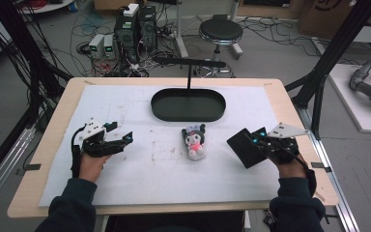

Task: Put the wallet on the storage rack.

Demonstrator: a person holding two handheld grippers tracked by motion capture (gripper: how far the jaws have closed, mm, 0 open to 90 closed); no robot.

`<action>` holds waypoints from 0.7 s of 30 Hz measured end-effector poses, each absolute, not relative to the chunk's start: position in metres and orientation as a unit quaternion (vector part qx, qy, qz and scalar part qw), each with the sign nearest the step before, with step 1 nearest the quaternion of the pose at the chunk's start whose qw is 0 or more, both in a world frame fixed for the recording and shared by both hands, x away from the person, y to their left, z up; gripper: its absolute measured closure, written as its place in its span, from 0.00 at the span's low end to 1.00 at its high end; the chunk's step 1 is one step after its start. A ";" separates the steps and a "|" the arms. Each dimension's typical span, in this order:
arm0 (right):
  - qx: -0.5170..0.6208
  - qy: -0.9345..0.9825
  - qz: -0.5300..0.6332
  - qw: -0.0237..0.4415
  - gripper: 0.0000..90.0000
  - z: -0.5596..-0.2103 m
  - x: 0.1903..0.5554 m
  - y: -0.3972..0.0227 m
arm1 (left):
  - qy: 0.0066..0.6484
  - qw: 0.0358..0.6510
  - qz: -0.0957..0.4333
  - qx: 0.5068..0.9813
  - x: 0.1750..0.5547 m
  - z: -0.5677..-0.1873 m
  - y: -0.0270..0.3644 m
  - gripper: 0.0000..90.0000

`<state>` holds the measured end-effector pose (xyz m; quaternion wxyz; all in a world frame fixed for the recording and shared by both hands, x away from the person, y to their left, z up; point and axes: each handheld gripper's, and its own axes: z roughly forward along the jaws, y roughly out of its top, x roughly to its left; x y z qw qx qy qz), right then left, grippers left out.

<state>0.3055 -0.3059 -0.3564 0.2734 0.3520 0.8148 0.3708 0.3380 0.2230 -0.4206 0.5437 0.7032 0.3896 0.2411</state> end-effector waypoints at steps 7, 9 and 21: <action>0.347 0.811 0.376 0.284 0.97 -0.370 0.314 -0.280 | 0.390 0.542 0.240 0.705 0.337 -0.420 0.223 0.25; 0.341 0.815 0.376 0.279 0.97 -0.374 0.317 -0.274 | 0.389 0.542 0.240 0.705 0.337 -0.420 0.224 0.25; 0.343 0.807 0.388 0.284 0.83 -0.379 0.316 -0.274 | 0.391 0.540 0.240 0.706 0.337 -0.421 0.223 0.25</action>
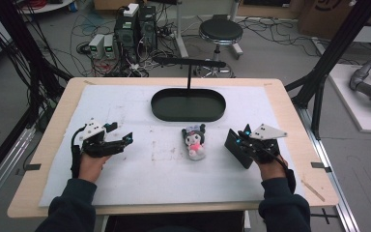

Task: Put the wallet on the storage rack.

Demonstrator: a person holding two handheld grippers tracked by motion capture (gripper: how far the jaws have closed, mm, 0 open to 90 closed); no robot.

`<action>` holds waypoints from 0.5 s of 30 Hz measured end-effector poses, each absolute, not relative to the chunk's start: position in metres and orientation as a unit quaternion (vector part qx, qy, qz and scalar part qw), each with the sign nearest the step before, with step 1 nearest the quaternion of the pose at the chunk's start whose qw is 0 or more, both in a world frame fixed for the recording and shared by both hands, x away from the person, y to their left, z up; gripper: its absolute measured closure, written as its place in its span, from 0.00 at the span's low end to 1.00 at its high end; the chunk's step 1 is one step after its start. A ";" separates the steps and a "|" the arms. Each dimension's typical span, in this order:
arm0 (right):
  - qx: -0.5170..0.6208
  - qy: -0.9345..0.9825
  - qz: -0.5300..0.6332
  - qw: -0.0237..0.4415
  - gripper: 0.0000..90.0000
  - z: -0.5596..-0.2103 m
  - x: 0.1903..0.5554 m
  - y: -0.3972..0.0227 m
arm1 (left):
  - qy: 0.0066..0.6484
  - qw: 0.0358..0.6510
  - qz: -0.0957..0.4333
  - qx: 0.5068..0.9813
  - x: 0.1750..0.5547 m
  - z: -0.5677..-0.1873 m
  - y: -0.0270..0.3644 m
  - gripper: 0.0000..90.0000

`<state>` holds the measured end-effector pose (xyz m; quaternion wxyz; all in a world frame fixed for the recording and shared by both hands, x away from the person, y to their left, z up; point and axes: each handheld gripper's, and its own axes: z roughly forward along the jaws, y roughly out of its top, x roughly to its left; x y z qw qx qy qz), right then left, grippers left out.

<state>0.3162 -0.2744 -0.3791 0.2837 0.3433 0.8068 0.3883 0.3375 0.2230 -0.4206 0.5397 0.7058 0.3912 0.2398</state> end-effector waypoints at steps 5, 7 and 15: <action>0.351 0.793 0.399 0.297 0.68 -0.378 0.314 -0.278 | 0.391 0.540 0.239 0.706 0.338 -0.421 0.223 0.25; 0.355 0.785 0.404 0.307 0.56 -0.378 0.313 -0.280 | 0.391 0.540 0.239 0.706 0.338 -0.421 0.223 0.25; 0.418 0.765 0.372 0.318 0.24 -0.390 0.315 -0.291 | 0.392 0.540 0.239 0.706 0.337 -0.421 0.224 0.25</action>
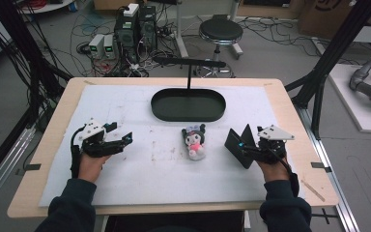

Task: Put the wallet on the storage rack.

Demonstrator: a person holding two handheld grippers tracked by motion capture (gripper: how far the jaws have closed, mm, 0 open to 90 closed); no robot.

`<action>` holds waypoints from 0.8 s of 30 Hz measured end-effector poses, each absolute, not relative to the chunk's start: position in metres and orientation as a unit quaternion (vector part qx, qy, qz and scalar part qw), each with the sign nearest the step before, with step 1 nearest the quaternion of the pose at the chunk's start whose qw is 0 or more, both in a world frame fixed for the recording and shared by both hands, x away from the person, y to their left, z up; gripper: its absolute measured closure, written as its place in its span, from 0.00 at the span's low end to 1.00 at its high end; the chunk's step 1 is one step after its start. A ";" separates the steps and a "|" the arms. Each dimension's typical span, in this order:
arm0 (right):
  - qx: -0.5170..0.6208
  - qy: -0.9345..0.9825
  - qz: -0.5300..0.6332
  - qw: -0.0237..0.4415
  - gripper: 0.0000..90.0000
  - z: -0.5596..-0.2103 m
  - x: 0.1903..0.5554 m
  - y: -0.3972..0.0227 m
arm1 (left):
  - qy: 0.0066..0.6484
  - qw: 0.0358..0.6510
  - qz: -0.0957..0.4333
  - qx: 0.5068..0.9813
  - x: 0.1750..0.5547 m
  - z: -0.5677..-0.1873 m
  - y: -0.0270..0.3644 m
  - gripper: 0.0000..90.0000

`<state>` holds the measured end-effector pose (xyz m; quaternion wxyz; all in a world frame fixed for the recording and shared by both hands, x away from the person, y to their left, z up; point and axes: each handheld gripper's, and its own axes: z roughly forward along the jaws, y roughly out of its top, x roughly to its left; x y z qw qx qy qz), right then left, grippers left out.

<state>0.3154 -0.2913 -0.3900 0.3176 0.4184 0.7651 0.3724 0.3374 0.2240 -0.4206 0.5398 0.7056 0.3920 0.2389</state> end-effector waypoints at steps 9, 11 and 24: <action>0.431 0.786 0.365 0.253 0.54 -0.405 0.321 -0.289 | 0.391 0.539 0.239 0.707 0.338 -0.421 0.224 0.25; 0.424 0.791 0.367 0.244 0.67 -0.405 0.321 -0.289 | 0.391 0.538 0.239 0.707 0.338 -0.421 0.224 0.25; 0.386 0.779 0.423 0.254 0.89 -0.385 0.340 -0.288 | 0.392 0.534 0.240 0.710 0.337 -0.421 0.223 0.25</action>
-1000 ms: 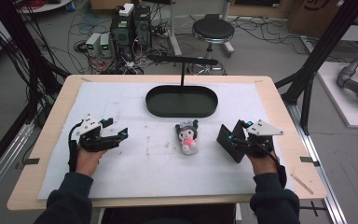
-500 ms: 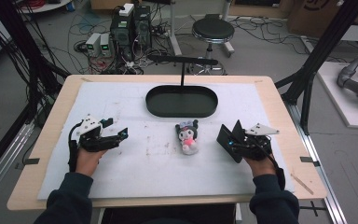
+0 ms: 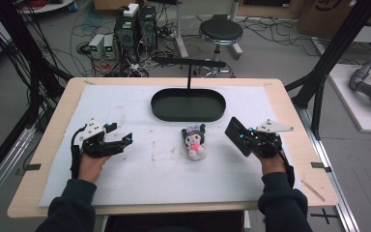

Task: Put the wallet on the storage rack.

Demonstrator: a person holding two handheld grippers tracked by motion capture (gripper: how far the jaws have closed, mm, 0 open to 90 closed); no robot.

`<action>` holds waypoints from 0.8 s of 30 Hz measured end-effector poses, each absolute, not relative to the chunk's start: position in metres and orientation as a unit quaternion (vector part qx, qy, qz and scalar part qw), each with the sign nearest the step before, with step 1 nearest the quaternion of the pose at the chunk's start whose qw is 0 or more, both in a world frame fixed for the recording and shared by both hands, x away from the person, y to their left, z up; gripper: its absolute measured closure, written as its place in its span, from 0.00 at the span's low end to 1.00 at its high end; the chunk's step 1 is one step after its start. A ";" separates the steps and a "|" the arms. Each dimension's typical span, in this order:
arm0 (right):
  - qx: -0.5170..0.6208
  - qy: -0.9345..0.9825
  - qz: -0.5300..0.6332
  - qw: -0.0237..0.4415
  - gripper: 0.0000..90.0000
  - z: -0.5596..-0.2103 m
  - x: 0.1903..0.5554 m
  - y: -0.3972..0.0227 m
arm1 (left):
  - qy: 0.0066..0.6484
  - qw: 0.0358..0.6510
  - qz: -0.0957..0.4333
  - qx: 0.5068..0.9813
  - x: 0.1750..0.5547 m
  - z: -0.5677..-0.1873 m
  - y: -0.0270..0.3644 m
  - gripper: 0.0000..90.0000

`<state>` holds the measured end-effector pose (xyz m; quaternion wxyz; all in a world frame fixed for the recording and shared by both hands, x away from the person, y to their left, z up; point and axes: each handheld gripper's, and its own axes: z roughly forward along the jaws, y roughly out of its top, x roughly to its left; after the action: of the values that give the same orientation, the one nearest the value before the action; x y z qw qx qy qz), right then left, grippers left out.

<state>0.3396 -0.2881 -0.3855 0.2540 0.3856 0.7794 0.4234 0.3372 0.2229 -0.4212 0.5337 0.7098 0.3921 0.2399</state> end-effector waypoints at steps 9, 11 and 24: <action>0.337 0.790 0.435 0.271 0.89 -0.361 0.403 -0.255 | 0.392 0.538 0.241 0.706 0.337 -0.421 0.225 0.26; 0.329 0.791 0.439 0.269 0.89 -0.358 0.415 -0.247 | 0.391 0.538 0.241 0.707 0.337 -0.421 0.225 0.26; 0.316 0.798 0.447 0.253 0.89 -0.361 0.472 -0.208 | 0.389 0.541 0.239 0.706 0.337 -0.420 0.225 0.26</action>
<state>0.4715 -0.2080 -0.3609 0.2529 0.3156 0.7980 0.4467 0.3366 0.2247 -0.4203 0.5413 0.7060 0.3890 0.2391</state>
